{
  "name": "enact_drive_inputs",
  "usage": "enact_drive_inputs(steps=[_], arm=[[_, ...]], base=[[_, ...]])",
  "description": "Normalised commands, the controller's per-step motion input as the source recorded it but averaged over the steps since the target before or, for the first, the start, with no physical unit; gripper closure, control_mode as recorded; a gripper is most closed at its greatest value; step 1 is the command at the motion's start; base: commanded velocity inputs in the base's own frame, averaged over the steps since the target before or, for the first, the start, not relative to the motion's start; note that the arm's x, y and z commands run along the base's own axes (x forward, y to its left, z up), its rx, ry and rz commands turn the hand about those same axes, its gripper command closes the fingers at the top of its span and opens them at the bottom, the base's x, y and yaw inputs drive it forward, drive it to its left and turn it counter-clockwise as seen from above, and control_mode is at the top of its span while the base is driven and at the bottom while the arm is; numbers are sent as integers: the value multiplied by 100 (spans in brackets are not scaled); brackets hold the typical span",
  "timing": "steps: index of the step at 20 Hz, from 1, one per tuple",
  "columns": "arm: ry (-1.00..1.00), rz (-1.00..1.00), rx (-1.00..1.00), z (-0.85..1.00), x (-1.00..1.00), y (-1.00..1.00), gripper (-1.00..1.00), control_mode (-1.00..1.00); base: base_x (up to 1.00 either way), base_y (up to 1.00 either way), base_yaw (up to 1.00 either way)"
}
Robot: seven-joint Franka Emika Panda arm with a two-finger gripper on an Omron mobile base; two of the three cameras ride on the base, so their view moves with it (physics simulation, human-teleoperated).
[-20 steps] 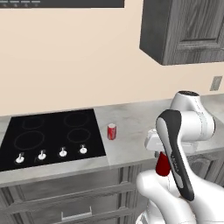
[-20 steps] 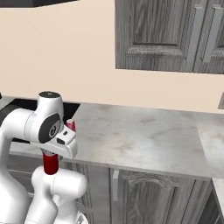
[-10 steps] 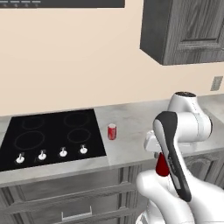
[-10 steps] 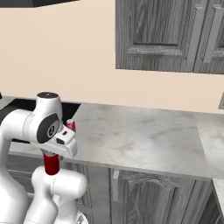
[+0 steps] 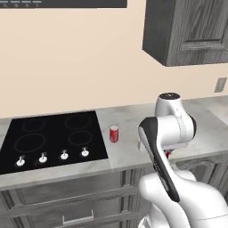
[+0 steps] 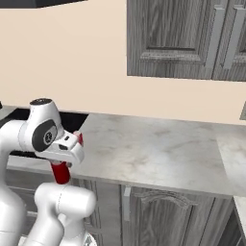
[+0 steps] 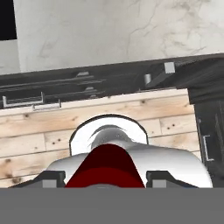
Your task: Four empty soda cans are scattered around the kitchen. Gather all the cans and cluster them next to the stove for recycling.
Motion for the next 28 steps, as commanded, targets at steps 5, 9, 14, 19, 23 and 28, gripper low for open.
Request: enact_drive_inputs(steps=[5,9,14,19,23,28], arm=[[0,2,-2,0,51,0,100,-100],[0,8,0,-21,47,-12,100,-100],[0,7,0,-5,52,-3,100,-100],[0,12,0,0,41,5,100,-100],[2,8,0,-1,50,1,100,-100],[4,11,4,-11,49,0,100,-100]], base=[[0,0,0],[0,0,0],[0,0,0],[0,0,0],[0,0,0],[0,0,0]])
